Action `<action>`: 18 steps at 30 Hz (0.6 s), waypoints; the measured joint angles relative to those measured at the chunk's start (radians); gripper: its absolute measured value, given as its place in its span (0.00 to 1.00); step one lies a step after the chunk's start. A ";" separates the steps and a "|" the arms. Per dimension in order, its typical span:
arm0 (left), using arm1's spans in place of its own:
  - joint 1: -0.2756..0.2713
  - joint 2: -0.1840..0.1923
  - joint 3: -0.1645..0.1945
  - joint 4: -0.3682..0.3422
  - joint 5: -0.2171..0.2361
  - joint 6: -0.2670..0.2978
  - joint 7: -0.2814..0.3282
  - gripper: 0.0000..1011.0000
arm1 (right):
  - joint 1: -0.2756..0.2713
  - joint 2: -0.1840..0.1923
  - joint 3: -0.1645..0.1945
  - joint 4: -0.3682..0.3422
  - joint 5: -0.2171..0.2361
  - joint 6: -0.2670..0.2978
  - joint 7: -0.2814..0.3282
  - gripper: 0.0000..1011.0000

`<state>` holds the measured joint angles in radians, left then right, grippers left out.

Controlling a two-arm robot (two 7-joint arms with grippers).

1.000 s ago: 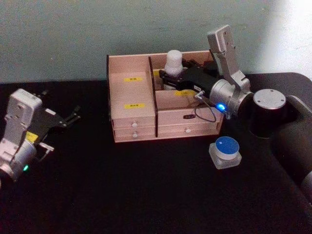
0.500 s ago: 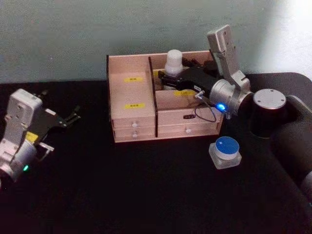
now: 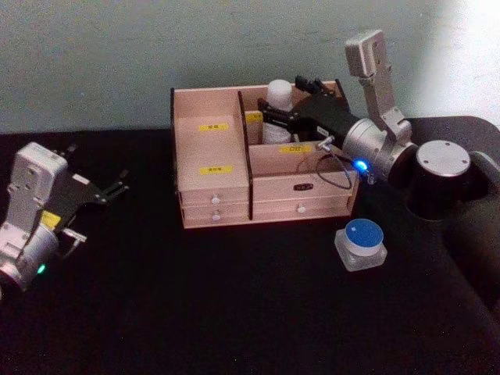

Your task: Pick up the facial cleanser and watermelon frost from the table and place them into the tiered storage box.

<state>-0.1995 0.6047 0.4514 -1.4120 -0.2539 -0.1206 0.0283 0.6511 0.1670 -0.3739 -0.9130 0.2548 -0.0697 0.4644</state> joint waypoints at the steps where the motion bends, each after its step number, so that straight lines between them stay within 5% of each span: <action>1: 0.000 0.000 0.000 0.000 0.000 0.000 0.000 0.99 | -0.009 0.004 0.004 -0.022 0.004 0.003 -0.003 0.99; 10: 0.000 0.000 0.000 0.000 0.000 0.000 0.000 0.99 | -0.082 0.052 0.032 -0.177 0.036 0.034 -0.010 0.99; 18: 0.000 0.000 0.000 0.000 0.000 0.000 0.000 0.99 | -0.214 0.160 0.067 -0.381 0.084 0.088 -0.001 0.99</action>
<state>-0.1995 0.6047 0.4514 -1.4119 -0.2539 -0.1205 0.0283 0.4372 0.3272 -0.3073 -1.2945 0.3386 0.0187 0.4630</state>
